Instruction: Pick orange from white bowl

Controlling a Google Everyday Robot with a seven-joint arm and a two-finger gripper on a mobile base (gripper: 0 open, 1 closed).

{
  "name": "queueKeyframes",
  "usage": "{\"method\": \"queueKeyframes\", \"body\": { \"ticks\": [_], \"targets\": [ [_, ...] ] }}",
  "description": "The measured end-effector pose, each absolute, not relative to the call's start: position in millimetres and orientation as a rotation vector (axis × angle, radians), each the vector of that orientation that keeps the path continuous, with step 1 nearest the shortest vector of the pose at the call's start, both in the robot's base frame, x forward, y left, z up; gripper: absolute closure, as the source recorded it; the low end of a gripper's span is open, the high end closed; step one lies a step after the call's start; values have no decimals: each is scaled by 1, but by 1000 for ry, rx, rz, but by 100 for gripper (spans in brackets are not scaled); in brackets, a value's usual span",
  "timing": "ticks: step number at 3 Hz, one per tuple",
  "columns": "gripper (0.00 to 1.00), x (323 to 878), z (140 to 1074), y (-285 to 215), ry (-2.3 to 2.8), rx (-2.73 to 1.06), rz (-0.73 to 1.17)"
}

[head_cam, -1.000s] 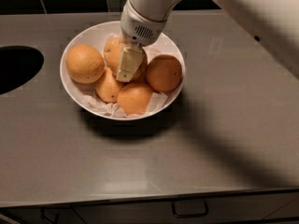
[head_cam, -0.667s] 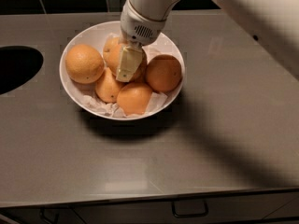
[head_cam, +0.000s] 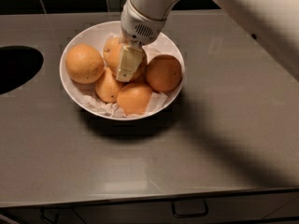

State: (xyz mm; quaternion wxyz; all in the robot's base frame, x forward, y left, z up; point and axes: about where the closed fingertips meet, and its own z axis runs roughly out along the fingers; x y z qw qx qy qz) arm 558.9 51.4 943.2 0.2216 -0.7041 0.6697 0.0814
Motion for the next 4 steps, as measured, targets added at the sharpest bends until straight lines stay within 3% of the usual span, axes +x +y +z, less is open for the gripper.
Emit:
{"method": "queueKeyframes", "body": {
  "ticks": [1,2,4],
  "targets": [
    [37,559,943,52,1851,-1946,229],
    [36,559,943,51,1852,-1947,233],
    [15,553,942,51,1853,-1947,235]
  ]
}}
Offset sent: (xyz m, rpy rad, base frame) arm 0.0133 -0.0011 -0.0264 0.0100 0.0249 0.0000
